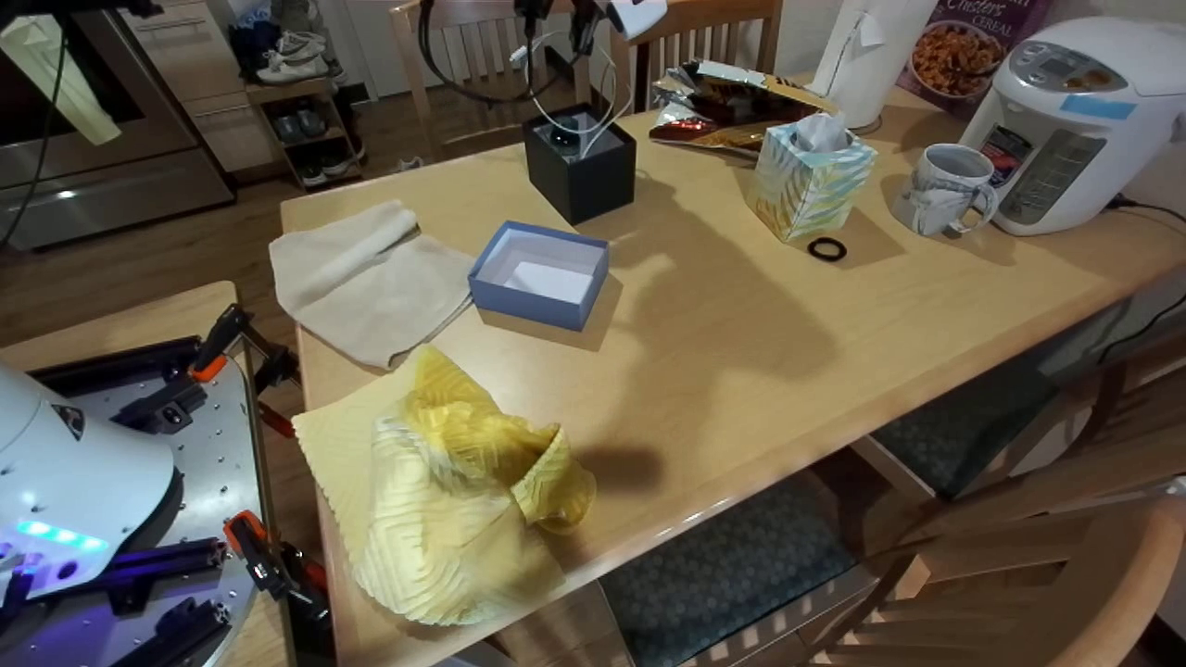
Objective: Put the cable in the black box
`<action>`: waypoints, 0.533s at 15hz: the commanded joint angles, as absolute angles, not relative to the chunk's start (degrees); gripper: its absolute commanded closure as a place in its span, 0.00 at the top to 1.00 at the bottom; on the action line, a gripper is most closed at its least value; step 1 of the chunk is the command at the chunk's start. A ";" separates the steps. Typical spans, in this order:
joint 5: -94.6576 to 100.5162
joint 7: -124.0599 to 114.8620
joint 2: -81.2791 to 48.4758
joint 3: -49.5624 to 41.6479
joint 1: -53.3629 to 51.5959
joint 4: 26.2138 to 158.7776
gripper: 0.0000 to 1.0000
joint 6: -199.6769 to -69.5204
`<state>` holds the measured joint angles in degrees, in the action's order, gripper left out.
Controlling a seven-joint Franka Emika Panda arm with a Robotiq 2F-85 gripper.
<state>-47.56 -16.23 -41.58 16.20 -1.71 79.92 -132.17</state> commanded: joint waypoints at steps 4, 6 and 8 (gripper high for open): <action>-61.75 -10.43 -38.96 14.25 -0.46 85.35 0.01 -130.82; -59.14 -13.77 -38.84 11.10 -2.25 87.06 0.01 -130.52; -55.26 -17.82 -38.56 7.58 -4.55 89.05 0.01 -130.62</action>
